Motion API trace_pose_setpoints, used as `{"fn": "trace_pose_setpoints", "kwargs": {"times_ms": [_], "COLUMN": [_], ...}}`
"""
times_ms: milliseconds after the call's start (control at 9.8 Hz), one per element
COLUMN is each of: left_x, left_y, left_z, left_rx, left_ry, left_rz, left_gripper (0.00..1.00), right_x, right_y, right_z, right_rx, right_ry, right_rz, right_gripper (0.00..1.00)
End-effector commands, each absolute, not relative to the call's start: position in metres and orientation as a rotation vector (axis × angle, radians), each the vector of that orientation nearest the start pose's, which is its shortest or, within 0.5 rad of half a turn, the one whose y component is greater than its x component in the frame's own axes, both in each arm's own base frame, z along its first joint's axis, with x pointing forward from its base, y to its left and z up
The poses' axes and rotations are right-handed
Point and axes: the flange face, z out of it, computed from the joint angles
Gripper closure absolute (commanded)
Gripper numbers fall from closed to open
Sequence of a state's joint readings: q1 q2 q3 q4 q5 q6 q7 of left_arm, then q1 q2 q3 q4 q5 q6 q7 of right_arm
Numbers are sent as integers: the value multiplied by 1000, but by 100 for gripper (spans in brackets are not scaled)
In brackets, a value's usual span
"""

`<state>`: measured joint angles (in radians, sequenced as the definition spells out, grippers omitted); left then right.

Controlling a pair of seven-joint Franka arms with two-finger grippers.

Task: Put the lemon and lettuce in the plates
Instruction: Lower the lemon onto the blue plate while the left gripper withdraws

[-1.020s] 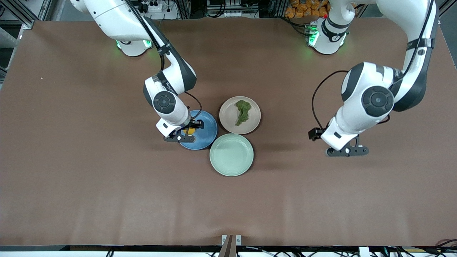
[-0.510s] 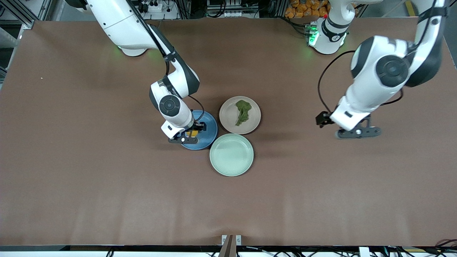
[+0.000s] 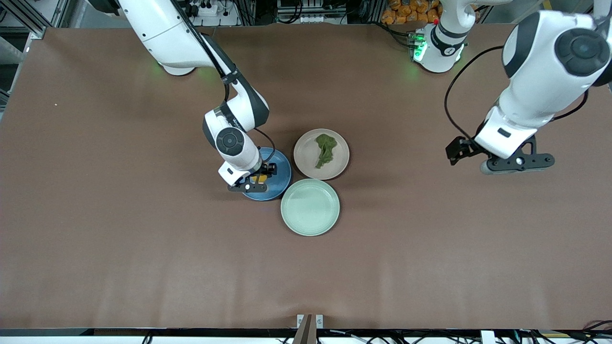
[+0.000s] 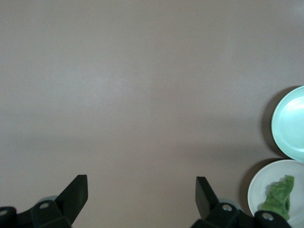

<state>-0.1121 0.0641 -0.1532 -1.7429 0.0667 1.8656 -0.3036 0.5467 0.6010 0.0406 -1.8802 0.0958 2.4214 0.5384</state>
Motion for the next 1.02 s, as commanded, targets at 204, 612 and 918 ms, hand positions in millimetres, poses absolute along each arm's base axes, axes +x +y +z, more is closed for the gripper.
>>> {"fn": "trace_pose_setpoints", "kwargs": {"times_ms": [204, 612, 918], "left_x": [537, 541, 541], "left_y": [-141, -130, -128], "left_z": [580, 625, 640], "left_rx": [-3103, -3177, -3168], "left_ry": [109, 67, 83], "left_rz": [-30, -47, -80], "left_gripper": [0, 0, 0], "right_x": [525, 531, 557], "right_y": [350, 347, 347], "right_z": [183, 196, 236], "right_rx": [-3093, -3087, -3108], "right_ry": [107, 111, 125], "right_rz": [141, 145, 259], "right_gripper": [0, 0, 0]}}
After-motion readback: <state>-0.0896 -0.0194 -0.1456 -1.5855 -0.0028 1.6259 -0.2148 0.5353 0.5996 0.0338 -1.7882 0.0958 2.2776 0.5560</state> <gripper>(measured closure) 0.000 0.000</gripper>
